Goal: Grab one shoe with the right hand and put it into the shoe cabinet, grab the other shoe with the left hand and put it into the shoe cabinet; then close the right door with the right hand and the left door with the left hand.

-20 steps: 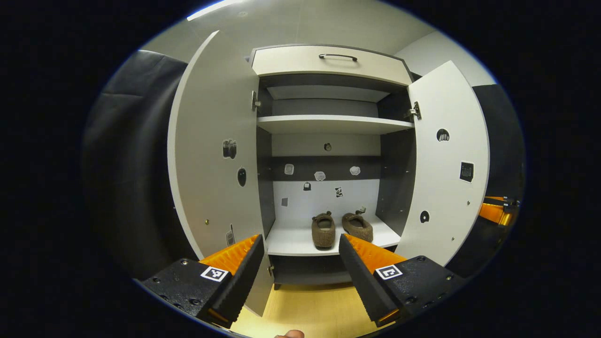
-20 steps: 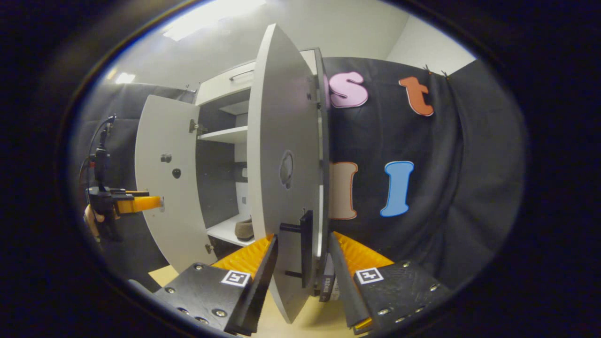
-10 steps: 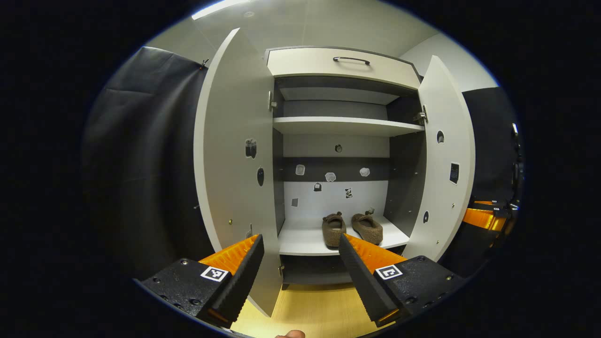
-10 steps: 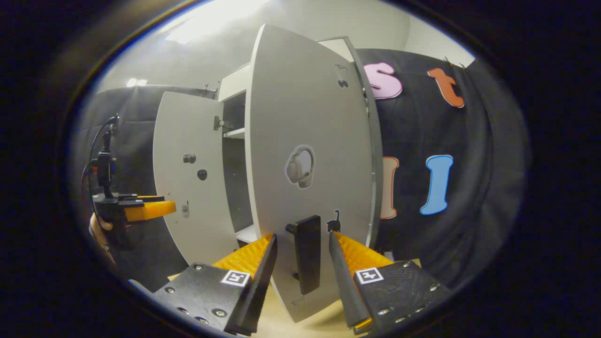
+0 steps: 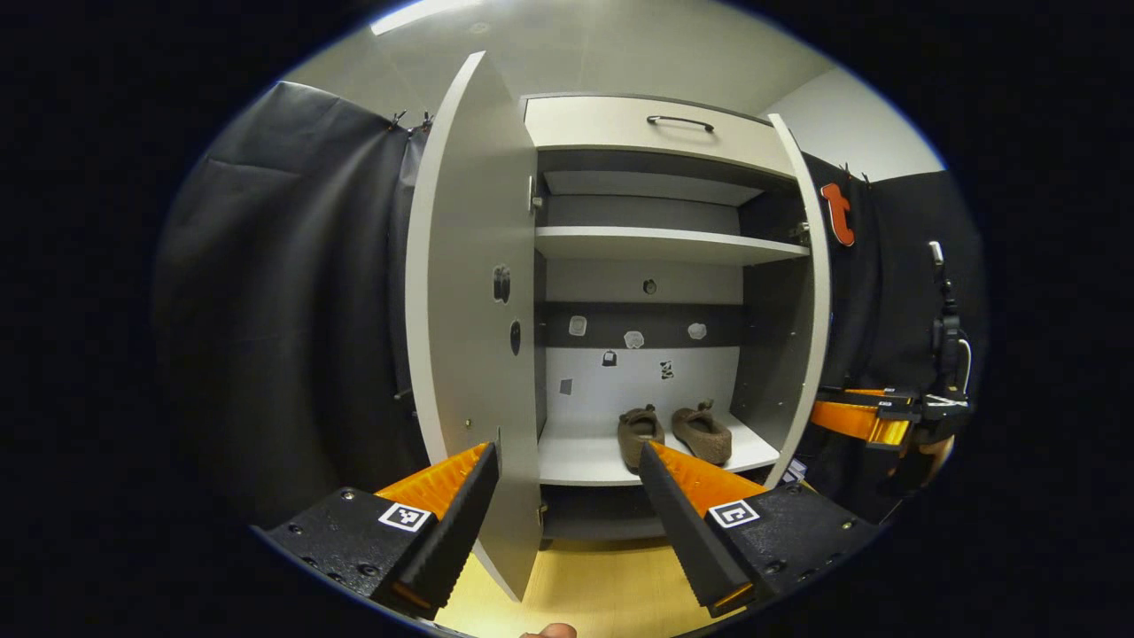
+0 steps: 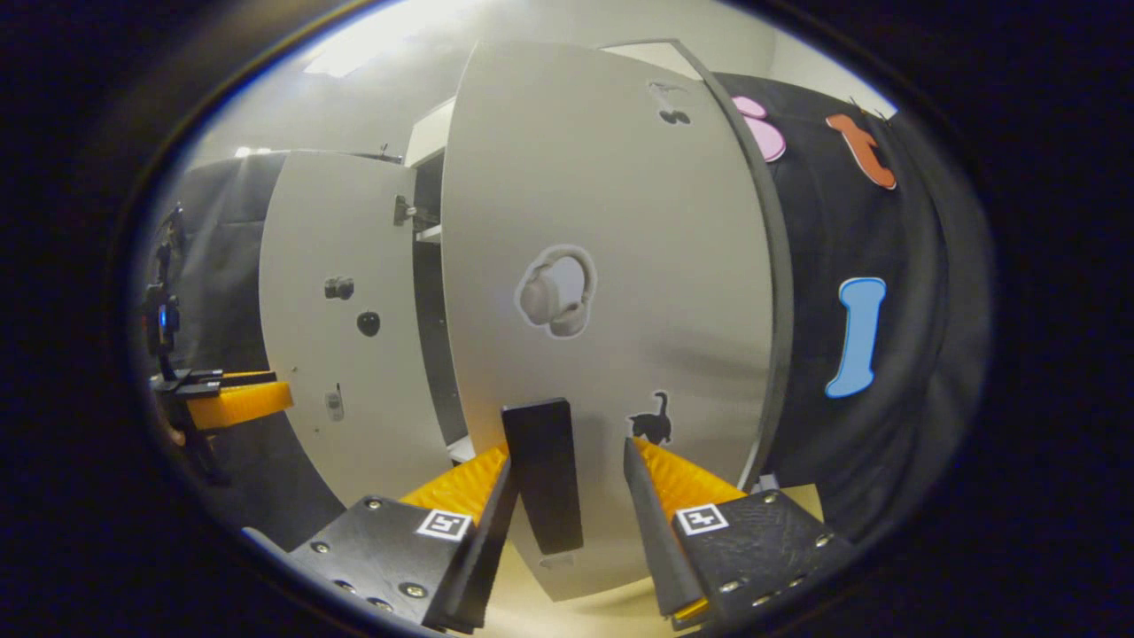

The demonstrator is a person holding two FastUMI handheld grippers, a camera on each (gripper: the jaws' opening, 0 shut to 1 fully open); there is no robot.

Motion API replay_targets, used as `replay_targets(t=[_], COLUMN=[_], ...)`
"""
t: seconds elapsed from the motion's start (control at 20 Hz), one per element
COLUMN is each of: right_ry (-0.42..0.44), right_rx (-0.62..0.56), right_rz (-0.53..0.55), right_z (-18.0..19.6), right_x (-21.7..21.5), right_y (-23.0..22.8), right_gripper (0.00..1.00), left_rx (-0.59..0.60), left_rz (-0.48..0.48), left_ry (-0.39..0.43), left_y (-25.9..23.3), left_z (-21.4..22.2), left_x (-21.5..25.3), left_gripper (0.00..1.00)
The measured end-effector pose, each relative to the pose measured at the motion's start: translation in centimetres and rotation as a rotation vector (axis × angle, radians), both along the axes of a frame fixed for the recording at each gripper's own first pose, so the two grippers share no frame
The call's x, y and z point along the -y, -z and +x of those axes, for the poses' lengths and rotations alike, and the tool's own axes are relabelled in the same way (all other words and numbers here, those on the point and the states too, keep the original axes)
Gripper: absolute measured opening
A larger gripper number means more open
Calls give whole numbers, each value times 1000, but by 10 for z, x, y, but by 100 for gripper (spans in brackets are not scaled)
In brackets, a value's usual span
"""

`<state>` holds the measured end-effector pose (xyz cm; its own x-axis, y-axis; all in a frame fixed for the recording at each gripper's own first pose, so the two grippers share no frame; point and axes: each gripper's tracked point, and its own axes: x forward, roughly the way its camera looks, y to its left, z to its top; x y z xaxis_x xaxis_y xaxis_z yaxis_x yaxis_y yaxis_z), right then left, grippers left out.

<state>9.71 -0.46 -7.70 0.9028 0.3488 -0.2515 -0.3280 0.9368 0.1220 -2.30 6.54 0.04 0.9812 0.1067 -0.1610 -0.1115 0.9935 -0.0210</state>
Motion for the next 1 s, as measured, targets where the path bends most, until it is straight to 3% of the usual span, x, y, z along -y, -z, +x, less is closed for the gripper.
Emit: replay_targets(t=[0.05,0.5,1.0], right_ry=[1,52,160], right_rx=[-3,27,55], right_rz=[7,-13,-48], right_z=[5,41,77], right_x=[-5,-31,-49], right_y=[1,7,13], right_gripper=[69,69,70], left_rx=[1,4,10], left_rz=[-3,-62,-34], left_ry=[-2,-23,-154], left_y=[1,-4,-8], left_z=[0,-27,-52], left_x=[-2,-21,-93], left_gripper=[98,98,100])
